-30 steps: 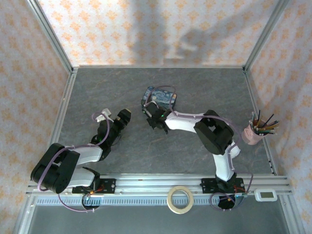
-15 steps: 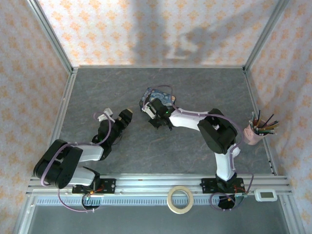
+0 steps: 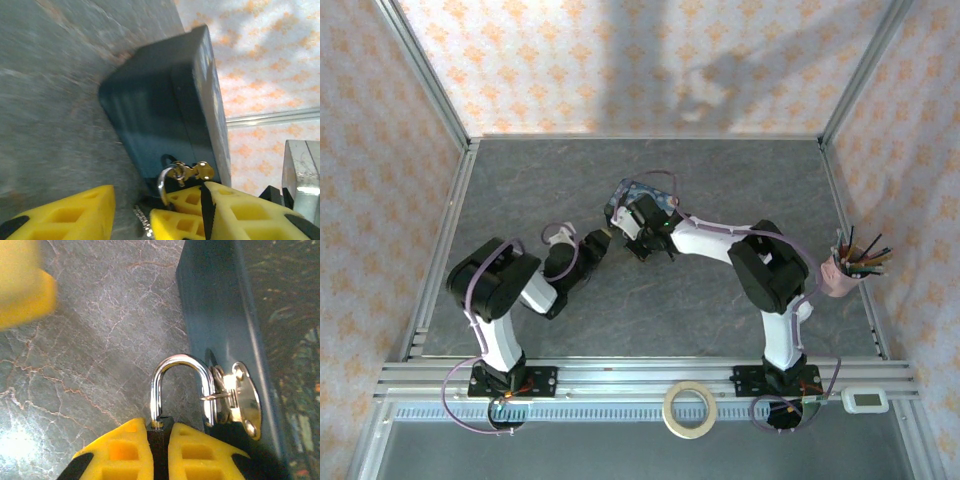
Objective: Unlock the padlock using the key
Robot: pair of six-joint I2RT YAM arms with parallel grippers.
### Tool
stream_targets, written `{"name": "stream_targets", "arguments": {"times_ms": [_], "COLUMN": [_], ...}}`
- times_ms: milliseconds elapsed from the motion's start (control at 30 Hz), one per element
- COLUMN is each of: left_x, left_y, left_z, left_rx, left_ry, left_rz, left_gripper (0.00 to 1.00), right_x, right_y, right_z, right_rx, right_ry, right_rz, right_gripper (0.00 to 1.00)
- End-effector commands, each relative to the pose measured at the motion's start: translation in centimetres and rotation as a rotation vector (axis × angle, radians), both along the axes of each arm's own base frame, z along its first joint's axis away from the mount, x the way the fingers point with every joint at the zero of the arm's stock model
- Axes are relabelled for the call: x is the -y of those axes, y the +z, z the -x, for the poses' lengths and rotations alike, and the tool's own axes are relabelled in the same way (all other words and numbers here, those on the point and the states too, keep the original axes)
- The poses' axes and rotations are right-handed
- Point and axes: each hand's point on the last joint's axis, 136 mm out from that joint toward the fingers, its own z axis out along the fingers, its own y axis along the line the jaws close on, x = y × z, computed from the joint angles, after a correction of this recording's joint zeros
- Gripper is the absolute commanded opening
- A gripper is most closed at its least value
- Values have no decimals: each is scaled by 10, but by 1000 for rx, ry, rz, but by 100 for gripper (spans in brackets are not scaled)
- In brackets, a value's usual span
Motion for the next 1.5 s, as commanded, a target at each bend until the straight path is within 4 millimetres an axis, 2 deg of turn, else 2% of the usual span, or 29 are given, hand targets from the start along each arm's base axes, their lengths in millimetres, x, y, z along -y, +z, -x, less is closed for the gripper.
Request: {"name": "stream_targets", "arguments": {"times_ms": [0,133,400,567,700,767,833,900,1000,1100,1167,1233,1300,1367,1467], "left_x": [19,30,32,37,38,36,35,34,32,32,31,30,29,26,19], "left_y": [26,6,-5,-6,-6,-6,-7,-8,-8,-8,-9,-9,-9,-9,-10], "left_z": [-10,-15,-23,-26,-28,-28,-27,-26,-25,-24,-23,-21,-19,-17,-15], "left_rx": [97,51,27,27,28,27,26,23,27,25,24,20,17,14,6], "left_ry": [-23,-25,3,-1,1,9,11,14,19,19,18,19,19,30,59], "left_rz": [97,98,114,118,121,118,114,111,112,113,111,110,108,102,90], "left_gripper": [46,44,35,22,2,0,0,0,0,0,0,0,0,0,0], "right_x": [-5,-12,-12,-17,-17,-16,-13,-10,-5,1,6,16,37,56,63], "right_y": [3,4,10,16,18,20,23,29,48,70,85,99,106,105,97], "right_z": [3,3,11,19,21,19,18,21,27,30,29,19,-4,-25,-44], "right_rx": [-19,-37,-73,-98,-108,-114,-134,-156,-159,-166,-162,-139,-104,-74,-86], "right_ry": [8,38,59,81,72,49,12,-23,-68,-149,-214,-318,-517,-672,-783], "right_rz": [-46,-65,-123,-168,-184,-184,-185,-208,-269,-347,-399,-461,-521,-541,-578], "right_gripper": [0,0,0,0,0,0,7,23,42,56,57,58,60,61,61]}}
